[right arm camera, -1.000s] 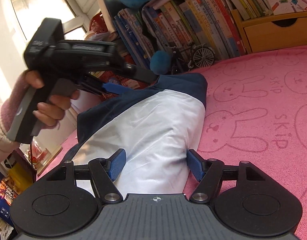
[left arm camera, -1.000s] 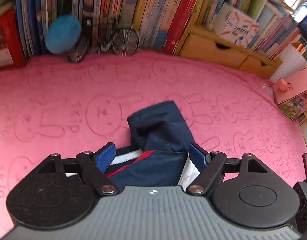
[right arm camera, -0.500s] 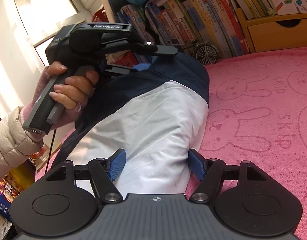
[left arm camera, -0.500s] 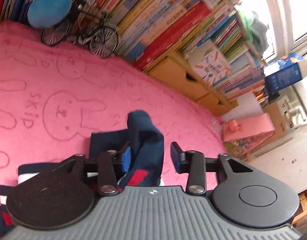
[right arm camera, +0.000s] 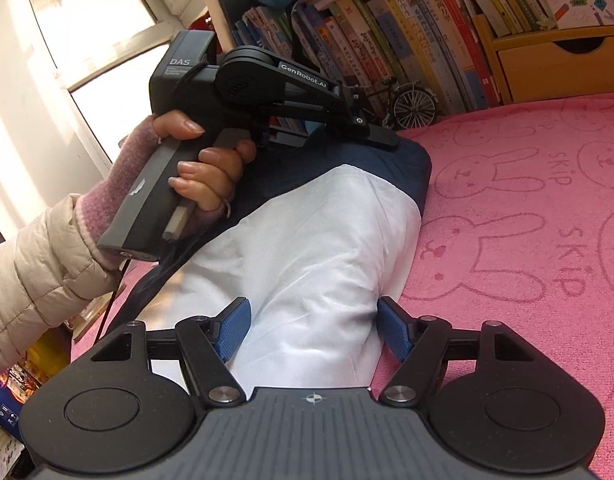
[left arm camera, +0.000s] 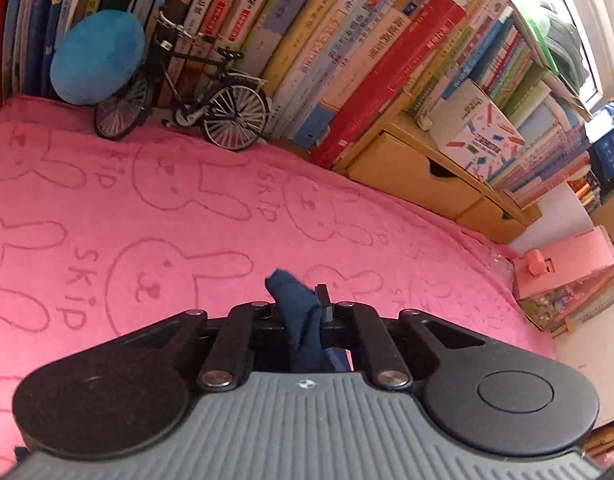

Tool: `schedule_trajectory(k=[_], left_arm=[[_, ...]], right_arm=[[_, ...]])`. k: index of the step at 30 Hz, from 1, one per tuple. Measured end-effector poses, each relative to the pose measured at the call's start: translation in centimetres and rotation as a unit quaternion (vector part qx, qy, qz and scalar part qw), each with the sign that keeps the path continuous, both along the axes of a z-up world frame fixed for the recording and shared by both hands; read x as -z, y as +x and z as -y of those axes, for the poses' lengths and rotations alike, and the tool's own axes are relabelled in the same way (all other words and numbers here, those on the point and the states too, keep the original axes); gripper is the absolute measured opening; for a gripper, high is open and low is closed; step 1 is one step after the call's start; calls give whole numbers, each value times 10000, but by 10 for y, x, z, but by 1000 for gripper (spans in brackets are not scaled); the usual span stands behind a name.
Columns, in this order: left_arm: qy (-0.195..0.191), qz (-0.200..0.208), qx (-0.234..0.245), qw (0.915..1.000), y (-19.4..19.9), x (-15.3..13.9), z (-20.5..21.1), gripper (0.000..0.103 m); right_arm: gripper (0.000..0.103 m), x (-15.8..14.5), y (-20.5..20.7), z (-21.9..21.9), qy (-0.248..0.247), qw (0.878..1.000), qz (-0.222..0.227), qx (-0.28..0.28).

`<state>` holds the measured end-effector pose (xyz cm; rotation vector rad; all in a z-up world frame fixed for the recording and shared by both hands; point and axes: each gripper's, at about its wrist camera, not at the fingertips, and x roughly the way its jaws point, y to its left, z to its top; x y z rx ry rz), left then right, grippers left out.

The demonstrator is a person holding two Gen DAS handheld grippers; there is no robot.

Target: Fold clothes

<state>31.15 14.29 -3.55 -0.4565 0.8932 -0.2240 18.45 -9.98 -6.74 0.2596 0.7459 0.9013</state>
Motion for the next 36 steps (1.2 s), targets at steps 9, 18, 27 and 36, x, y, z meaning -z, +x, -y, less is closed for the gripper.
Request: schedule_trajectory(k=[9, 18, 27, 36], left_arm=[[3751, 1880, -412, 9068, -109, -54, 48, 29], [4853, 968, -764, 8656, -145, 22, 21, 34], [4363, 822, -1671, 8803, -205, -15, -7, 31], [3699, 45, -2247, 9015, -273, 7, -32, 32]], right_arm=[[70, 0, -1, 2, 10, 10000, 4, -9], [72, 0, -3, 3, -5, 10000, 73, 39], [72, 0, 1, 7, 80, 9999, 59, 56], [72, -17, -26, 29, -211, 9956, 762, 499]])
